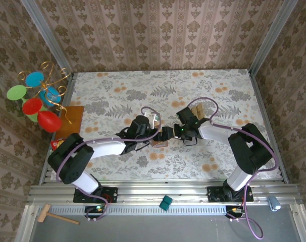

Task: Put the credit cards into the card holder
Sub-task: Close the card holder at the center of the table.

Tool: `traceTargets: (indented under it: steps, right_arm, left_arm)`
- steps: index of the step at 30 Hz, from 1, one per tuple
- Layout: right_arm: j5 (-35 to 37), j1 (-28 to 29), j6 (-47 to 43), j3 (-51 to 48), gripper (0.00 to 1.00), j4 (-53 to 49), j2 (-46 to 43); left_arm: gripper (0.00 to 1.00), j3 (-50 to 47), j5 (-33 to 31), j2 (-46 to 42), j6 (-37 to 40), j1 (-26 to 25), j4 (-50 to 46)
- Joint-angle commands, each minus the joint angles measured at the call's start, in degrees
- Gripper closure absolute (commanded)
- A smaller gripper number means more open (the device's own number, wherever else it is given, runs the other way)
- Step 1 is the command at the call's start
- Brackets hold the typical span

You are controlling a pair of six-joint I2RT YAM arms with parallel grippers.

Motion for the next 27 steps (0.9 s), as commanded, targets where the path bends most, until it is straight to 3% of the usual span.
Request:
traceTargets:
  steps: [1, 13, 19, 27]
  right_arm:
    - [-2.34, 1.45, 0.77, 0.28, 1.0, 2.3, -0.23]
    - [-2.26, 1.45, 0.63, -0.38, 0.97, 1.96, -1.02]
    - [-2.12, 1.36, 0.17, -0.47, 0.7, 0.7, -2.86]
    - [-1.55, 1.01, -0.27, 0.39, 0.61, -2.13, -7.05]
  left_arm:
    - [0.0, 0.09, -1.78, 4.11, -1.48, -1.13, 0.89]
    - [0.0, 2.12, -3.36, 8.42, -0.56, -1.24, -0.66]
    - [0.01, 0.51, -7.28, 8.64, -1.04, -1.28, -4.39]
    - [0.0, 0.17, -7.23, 5.13, 0.03, -1.09, -4.84]
